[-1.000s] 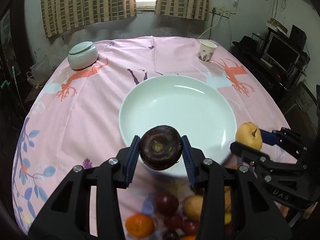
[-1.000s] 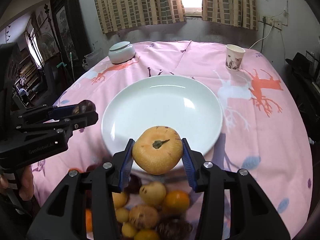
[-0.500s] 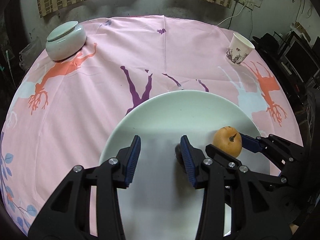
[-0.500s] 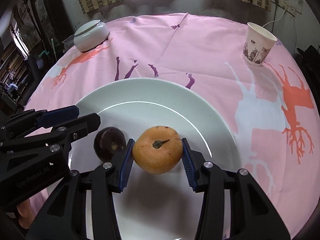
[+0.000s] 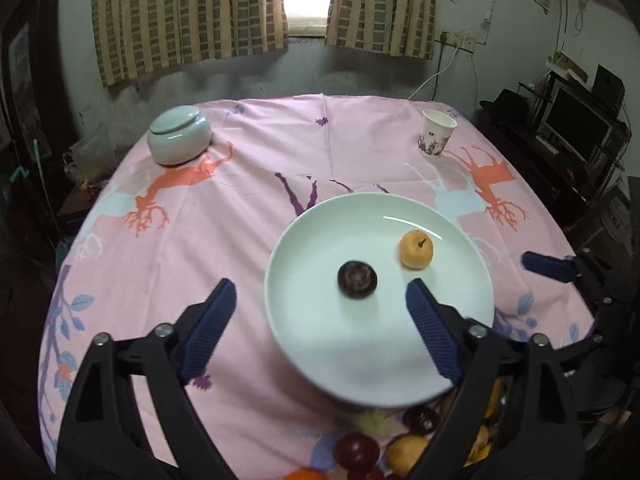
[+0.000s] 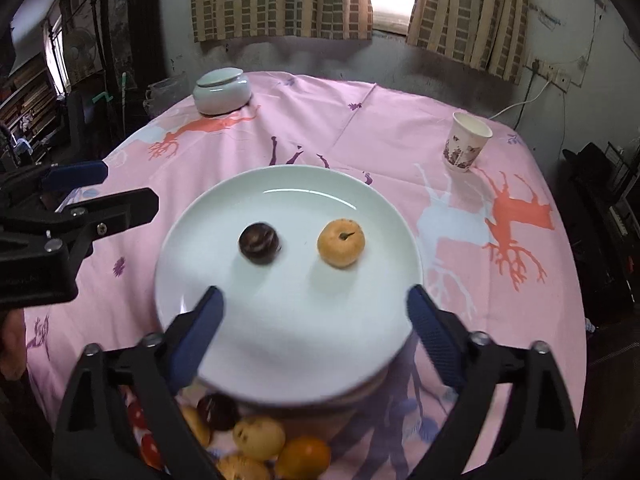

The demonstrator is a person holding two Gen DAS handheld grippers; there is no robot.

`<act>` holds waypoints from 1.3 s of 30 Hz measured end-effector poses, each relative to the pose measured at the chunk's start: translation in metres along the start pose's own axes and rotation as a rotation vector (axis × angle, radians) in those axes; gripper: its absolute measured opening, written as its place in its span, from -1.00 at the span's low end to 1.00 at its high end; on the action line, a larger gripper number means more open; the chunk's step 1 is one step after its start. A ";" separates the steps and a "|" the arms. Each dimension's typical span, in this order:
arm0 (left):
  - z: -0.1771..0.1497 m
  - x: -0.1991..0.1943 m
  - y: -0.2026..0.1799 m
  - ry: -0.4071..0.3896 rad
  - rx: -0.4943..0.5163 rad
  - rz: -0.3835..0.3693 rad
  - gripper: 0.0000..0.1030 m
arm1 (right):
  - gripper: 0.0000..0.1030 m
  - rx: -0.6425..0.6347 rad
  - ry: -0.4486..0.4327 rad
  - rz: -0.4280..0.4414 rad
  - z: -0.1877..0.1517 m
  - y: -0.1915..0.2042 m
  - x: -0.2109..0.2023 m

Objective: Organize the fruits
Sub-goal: 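Grasp a mandarin orange with the left gripper while the right gripper grasps a dark red plum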

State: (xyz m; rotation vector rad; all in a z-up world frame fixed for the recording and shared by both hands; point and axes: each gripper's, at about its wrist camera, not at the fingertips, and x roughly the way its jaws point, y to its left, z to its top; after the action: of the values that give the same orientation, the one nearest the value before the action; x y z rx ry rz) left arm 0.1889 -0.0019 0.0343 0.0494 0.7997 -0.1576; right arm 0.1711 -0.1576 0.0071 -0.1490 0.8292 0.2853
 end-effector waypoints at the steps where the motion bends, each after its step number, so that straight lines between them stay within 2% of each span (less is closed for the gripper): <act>1: -0.015 -0.012 0.000 -0.016 0.012 0.008 0.81 | 0.97 -0.009 -0.032 -0.006 -0.015 0.005 -0.016; 4: -0.065 -0.040 0.000 -0.025 0.024 0.030 0.88 | 0.97 -0.053 -0.077 -0.029 -0.069 0.027 -0.059; 7: -0.112 -0.058 0.008 -0.016 -0.026 0.000 0.92 | 0.97 -0.027 -0.084 -0.036 -0.122 0.042 -0.087; 10: -0.150 -0.062 0.020 0.013 -0.076 0.039 0.94 | 0.97 0.070 -0.061 0.020 -0.161 0.049 -0.097; 13: -0.170 -0.059 0.034 0.059 -0.129 0.050 0.94 | 0.95 0.158 -0.050 0.131 -0.179 0.049 -0.093; 16: -0.179 -0.058 0.040 0.080 -0.145 0.060 0.94 | 0.45 0.200 -0.021 0.180 -0.183 0.050 -0.083; 18: -0.183 -0.059 0.038 0.080 -0.134 0.067 0.94 | 0.36 0.216 0.011 0.197 -0.184 0.051 -0.071; 20: -0.186 -0.059 0.036 0.087 -0.119 0.061 0.94 | 0.18 0.220 0.037 0.218 -0.185 0.054 -0.062; 28: -0.188 -0.056 0.033 0.100 -0.095 0.028 0.94 | -0.06 0.264 0.058 0.202 -0.188 0.054 -0.045; 31: -0.188 -0.053 0.035 0.105 -0.096 0.022 0.94 | -0.10 0.293 0.044 0.216 -0.187 0.051 -0.041; 33: -0.188 -0.050 0.035 0.112 -0.098 0.023 0.94 | -0.21 0.289 0.032 0.213 -0.186 0.051 -0.041; 39: -0.185 -0.033 0.035 0.142 -0.105 0.049 0.94 | -0.23 0.260 0.011 0.186 -0.186 0.050 -0.059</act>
State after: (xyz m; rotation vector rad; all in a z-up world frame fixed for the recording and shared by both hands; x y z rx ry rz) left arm 0.0410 0.0560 -0.0715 -0.0191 0.9464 -0.0666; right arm -0.0132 -0.1665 -0.0744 0.1702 0.8852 0.3484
